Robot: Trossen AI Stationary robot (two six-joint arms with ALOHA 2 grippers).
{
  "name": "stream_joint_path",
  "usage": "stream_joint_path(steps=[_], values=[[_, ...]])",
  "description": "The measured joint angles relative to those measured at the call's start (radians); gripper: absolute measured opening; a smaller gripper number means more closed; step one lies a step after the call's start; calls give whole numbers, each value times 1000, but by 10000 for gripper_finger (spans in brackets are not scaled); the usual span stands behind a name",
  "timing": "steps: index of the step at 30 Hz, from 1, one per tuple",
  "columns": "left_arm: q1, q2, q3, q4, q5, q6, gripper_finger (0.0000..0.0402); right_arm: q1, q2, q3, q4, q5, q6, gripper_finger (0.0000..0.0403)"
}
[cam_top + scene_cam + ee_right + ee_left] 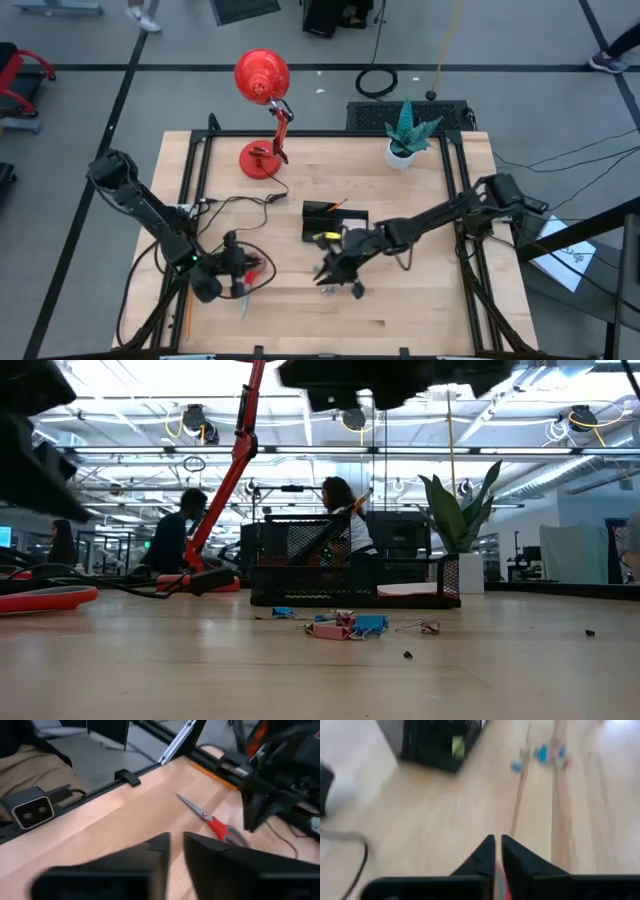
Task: Pick and place office supplies into organizer
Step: Put the red scissors into the black desk organizer
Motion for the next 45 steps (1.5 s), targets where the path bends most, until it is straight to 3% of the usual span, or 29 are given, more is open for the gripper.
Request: stream_joint_path(steps=[2,4,8,17,28,37,45], values=[[-5,0,53,-137,47,-87,8,6,-53,-75,51,1,3,10],[-7,0,108,-245,83,-147,9,9,-106,-142,109,3,28,15],[-5,0,191,-360,197,-235,4,10,-219,-274,141,25,78,9],[-43,97,201,-372,508,-512,5,10,-500,-495,146,193,104,1],[1,276,208,-357,544,-555,3,8,-722,-621,146,244,103,1],[40,313,233,-256,529,-505,3,8,-738,-628,146,243,103,1],[89,323,261,-92,493,-331,3,8,-738,-629,154,242,103,1]])
